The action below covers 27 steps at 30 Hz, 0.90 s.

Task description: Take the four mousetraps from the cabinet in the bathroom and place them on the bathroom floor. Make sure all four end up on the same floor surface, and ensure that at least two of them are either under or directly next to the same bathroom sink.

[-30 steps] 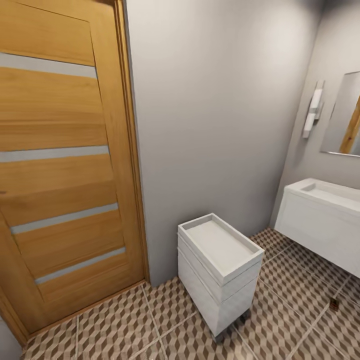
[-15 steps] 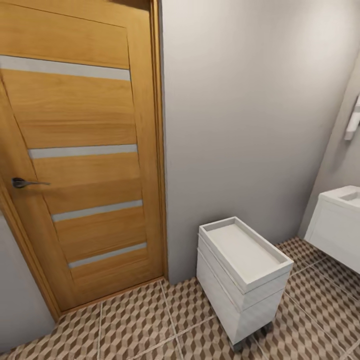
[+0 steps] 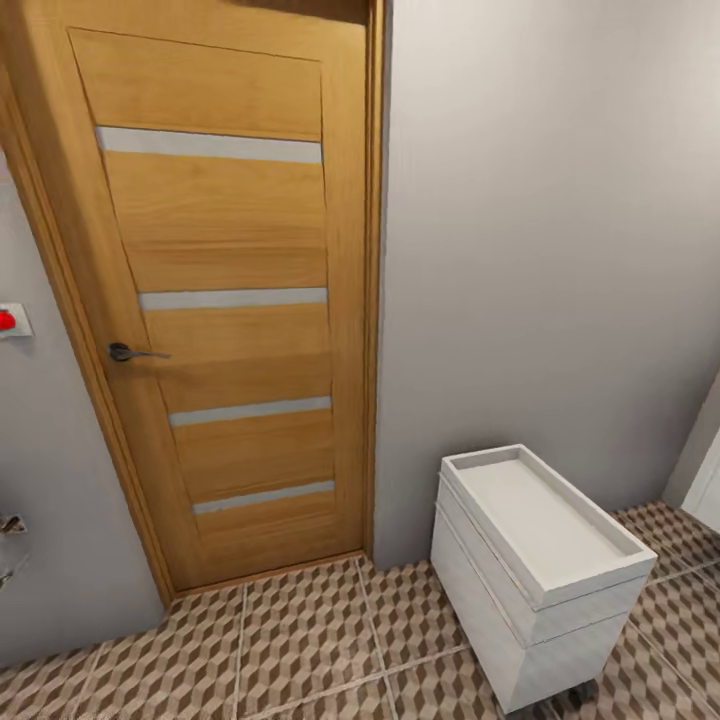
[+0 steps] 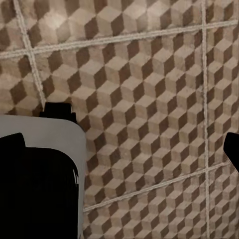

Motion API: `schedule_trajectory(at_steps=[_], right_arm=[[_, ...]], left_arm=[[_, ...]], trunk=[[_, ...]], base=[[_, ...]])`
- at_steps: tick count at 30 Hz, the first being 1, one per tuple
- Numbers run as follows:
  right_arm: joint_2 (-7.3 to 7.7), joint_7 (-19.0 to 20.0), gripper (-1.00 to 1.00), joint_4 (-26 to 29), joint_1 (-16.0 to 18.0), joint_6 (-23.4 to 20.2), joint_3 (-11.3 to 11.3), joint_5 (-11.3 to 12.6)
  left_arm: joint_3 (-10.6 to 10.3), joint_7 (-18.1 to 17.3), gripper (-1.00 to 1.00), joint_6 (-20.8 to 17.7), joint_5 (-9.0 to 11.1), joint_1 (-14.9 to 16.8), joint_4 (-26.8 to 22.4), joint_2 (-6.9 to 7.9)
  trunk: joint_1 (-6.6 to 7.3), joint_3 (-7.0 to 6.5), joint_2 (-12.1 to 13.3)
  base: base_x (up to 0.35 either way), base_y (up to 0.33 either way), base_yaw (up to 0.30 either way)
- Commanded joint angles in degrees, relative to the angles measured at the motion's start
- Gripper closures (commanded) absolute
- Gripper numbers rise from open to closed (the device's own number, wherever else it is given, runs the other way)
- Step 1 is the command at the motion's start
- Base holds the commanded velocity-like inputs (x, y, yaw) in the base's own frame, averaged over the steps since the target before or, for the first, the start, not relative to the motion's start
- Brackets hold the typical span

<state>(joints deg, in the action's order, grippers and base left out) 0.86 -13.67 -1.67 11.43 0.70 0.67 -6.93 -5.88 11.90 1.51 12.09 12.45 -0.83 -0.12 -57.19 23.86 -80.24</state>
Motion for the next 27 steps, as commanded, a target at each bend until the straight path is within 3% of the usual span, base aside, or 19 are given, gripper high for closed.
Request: schedule_trajectory(at_steps=[1,9,27], right_arm=[[0.00,-0.24,-1.00,-0.17,0.08,0.08,0.03,-0.53],[-0.06,-0.31,-1.00,-0.17,0.08,0.03,0.07,-0.62],[-0.16,-0.36,-1.00,-0.17,0.08,0.15,0.04,-0.45]], left_arm=[[-0.49,0.14,-1.00,0.16,0.57,0.04,0.04,0.00],[-0.47,0.14,-1.00,0.16,0.57,0.05,0.04,0.01],[-0.46,0.14,-1.00,0.16,0.57,0.04,0.04,0.01]], trunk=[[0.00,0.06,-0.03],[0.00,0.06,-0.03],[0.00,0.06,-0.03]], base=[[0.000,0.000,0.300],[0.000,0.000,0.251],[0.000,0.000,0.088]])
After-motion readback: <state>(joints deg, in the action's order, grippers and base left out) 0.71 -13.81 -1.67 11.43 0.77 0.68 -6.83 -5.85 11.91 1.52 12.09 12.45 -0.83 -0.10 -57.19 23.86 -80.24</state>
